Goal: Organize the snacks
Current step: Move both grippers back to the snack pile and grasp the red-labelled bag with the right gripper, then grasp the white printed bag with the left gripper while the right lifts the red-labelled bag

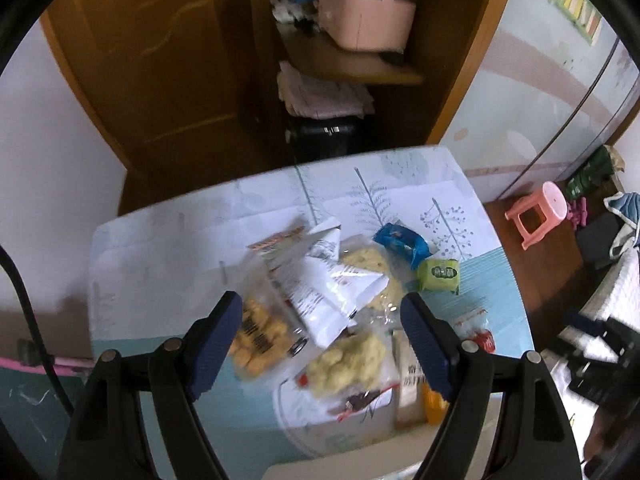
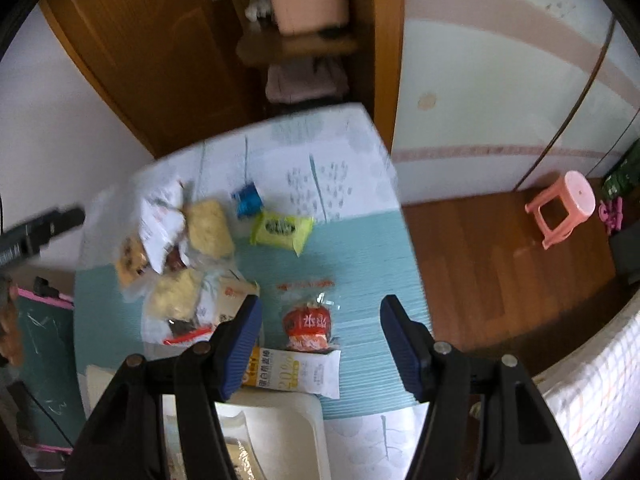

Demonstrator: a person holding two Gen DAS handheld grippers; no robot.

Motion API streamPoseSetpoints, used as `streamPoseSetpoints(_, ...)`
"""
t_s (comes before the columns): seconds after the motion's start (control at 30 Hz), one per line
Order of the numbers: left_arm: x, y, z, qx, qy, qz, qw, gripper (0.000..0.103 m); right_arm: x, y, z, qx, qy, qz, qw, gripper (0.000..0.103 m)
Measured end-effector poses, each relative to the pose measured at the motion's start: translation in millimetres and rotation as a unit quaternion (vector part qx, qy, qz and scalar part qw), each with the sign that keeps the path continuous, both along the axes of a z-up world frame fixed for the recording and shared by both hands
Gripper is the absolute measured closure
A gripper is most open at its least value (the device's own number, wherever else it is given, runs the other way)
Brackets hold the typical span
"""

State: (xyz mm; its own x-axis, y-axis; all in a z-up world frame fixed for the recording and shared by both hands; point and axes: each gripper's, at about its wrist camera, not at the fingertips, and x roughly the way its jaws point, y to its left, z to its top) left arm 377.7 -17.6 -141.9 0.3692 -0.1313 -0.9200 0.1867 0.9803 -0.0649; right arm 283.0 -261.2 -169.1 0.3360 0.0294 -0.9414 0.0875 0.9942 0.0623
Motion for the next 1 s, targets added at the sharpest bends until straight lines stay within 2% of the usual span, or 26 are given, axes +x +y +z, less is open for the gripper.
streamPoseSetpoints(0.23, 45, -15, -55, -0.001, 0.052, 0.027, 0.9983, 0.023, 20, 12, -63, 0.006, 0.075, -0.001, 0.997, 0.041)
streamPoseSetpoints(0.37, 61, -12, -80, 0.002, 0.077, 0.050, 0.9958, 0.023, 26, 16, -88, 0.012, 0.104, -0.003, 0.995, 0.041)
streamPoseSetpoints(0.53, 71, -9, -106, 0.015, 0.100, 0.066, 0.9927, 0.023, 30, 20, -109, 0.008, 0.131, -0.006, 0.991, 0.041)
streamPoseSetpoints(0.73, 72, -8, -123, 0.007, 0.116, 0.079, 0.9900, 0.023, 33, 18, -126, 0.005, 0.159, -0.014, 0.987, 0.041)
streamPoseSetpoints(0.8, 71, -9, -127, 0.008, 0.120, 0.079, 0.9897, 0.023, 32, 17, -131, 0.012, 0.166, -0.017, 0.986, 0.045)
streamPoseSetpoints(0.87, 70, -11, -129, 0.012, 0.121, 0.074, 0.9899, 0.027, 30, 18, -133, 0.015, 0.166, -0.015, 0.986, 0.049)
streamPoseSetpoints(0.9, 69, -12, -130, 0.014, 0.121, 0.071, 0.9900, 0.037, 29, 18, -133, 0.012, 0.165, -0.014, 0.986, 0.051)
streamPoseSetpoints(0.93, 67, -14, -131, 0.014, 0.121, 0.068, 0.9902, 0.042, 28, 19, -133, 0.011, 0.164, -0.012, 0.986, 0.052)
streamPoseSetpoints(1.0, 64, -16, -129, 0.016, 0.117, 0.064, 0.9910, 0.046, 25, 19, -132, 0.012, 0.159, -0.011, 0.987, 0.054)
